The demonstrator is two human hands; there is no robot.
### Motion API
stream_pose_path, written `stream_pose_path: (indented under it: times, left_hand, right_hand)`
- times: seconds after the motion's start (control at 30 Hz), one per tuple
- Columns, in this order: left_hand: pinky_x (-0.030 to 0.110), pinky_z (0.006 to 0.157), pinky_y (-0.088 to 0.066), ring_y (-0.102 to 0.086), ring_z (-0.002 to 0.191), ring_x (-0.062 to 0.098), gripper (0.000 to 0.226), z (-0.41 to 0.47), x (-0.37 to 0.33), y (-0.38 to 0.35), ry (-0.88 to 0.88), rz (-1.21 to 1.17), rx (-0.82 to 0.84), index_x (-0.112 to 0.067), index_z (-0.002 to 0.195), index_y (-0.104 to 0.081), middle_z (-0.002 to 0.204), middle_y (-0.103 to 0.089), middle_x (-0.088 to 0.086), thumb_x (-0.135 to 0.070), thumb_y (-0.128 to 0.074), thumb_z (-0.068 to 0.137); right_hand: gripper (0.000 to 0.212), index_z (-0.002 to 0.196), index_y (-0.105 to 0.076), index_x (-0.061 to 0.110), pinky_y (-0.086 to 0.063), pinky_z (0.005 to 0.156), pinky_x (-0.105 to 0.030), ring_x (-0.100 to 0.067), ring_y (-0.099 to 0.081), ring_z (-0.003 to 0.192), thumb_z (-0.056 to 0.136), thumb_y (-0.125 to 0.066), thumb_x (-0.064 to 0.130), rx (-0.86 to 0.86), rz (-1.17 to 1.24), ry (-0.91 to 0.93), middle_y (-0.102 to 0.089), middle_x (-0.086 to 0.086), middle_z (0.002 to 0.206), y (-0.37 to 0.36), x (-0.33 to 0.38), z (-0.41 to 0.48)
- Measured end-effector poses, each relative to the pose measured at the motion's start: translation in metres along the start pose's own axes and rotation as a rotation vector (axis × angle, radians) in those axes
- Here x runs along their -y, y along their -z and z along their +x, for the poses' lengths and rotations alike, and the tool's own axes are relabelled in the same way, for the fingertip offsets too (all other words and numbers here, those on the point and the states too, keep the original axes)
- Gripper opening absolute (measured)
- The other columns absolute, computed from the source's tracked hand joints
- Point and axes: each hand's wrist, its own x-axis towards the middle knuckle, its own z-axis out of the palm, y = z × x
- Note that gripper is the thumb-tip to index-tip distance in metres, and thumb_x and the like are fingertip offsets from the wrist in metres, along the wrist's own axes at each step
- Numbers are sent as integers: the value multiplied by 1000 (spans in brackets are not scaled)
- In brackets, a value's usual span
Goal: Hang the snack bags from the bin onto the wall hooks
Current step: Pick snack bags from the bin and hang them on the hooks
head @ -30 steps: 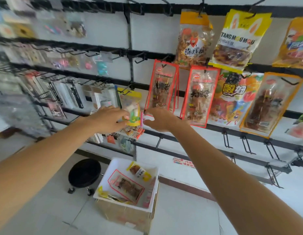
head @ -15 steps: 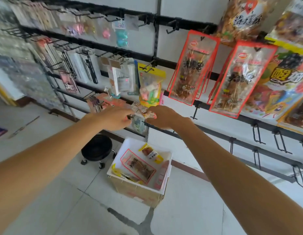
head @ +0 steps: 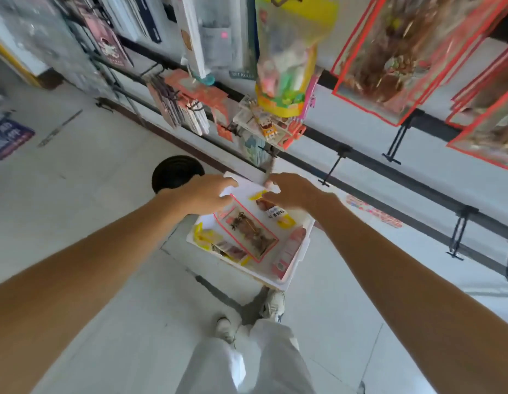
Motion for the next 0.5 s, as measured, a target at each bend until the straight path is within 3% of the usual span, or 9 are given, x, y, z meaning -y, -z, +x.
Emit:
stream_pose_path:
  times: [0.2,0.33,0.5]
  left_hand:
    - [39,106,-41,-49,130,26,45,51,28,-77,169,-381,-2,-20,144,-42,148,-46,9,-31,-46,101]
    - [33,108,-36,-41,137,24,46,90,52,-145,169,-406,54,-17,147,-41,152,-41,9,-25,-44,102]
    - [38,106,-38,-44,133,26,46,132,70,-216,201,-436,156,-19,146,-41,149,-42,12,-25,-44,101]
  right_hand:
    - [42,133,-51,19,-38,104,-34,-27,-48,128,96,-54,39,158,60,10,-50,-4,141,-80,-30,62]
    - [37,129,-52,22,-44,100,-42,-33,-49,126,95,-49,36,215,69,-58,-52,-11,137,-154,-54,103]
    - [43,133,-49,19,-45,91,-42,-35,-51,121,91,-54,30,157,26,-133,-53,-14,131,-218,-74,149]
